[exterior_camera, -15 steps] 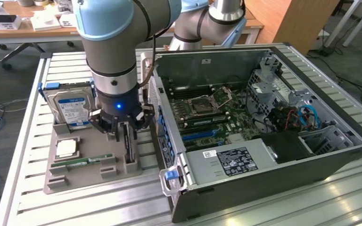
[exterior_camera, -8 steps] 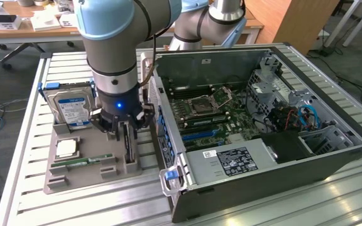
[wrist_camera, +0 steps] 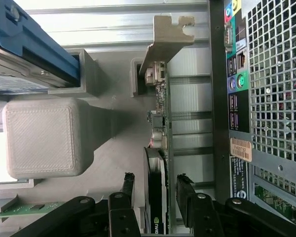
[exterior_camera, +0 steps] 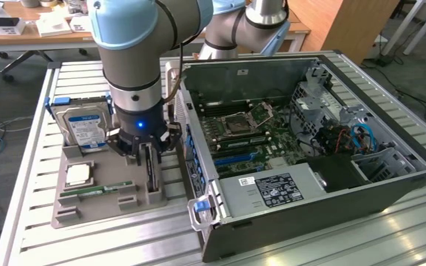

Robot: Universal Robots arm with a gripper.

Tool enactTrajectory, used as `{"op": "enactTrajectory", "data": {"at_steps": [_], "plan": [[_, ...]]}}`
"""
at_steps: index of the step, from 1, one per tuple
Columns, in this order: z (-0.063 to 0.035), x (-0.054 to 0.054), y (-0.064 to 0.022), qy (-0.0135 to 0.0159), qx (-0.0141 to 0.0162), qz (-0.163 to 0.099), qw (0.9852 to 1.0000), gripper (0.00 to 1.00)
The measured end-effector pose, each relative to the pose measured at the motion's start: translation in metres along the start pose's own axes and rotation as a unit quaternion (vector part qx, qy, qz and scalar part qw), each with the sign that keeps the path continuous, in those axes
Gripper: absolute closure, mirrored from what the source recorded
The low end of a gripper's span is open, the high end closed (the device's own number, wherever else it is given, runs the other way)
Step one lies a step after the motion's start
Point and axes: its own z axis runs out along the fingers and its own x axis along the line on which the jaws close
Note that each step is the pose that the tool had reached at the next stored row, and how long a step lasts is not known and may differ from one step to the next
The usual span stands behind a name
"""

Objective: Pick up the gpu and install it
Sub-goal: 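Pick up the gpu and move the gpu toward the slot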

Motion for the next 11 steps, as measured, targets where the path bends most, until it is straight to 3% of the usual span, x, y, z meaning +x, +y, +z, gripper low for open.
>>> {"op": "enactTrajectory", "data": {"at_steps": [11], "plan": [[0.0001,0.0000,0.0000,0.0000,0.0000,0.000,1.0000,0.55]]}}
